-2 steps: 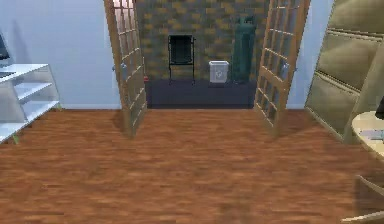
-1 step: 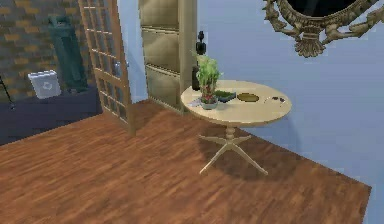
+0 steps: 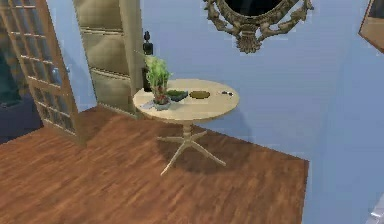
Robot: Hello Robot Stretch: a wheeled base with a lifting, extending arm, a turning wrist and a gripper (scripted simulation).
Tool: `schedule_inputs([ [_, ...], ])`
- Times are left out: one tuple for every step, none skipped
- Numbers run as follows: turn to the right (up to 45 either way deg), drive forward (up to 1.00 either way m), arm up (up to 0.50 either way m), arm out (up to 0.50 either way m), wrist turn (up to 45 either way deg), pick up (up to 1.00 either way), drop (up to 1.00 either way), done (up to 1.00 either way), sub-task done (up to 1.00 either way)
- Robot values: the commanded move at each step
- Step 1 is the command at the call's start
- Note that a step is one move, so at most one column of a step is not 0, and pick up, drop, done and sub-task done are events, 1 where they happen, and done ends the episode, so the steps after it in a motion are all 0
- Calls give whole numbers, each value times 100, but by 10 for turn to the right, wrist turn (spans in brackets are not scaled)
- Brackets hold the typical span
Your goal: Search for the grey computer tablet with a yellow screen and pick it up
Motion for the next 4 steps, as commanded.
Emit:
schedule_inputs([
  [0, 75, 0, 0, 0, 0, 0, 0, 0],
  [-450, 0, 0, 0, 0, 0, 0, 0, 0],
  [-450, 0, 0, 0, 0, 0, 0, 0, 0],
  [-120, 0, 0, 0, 0, 0, 0, 0, 0],
])
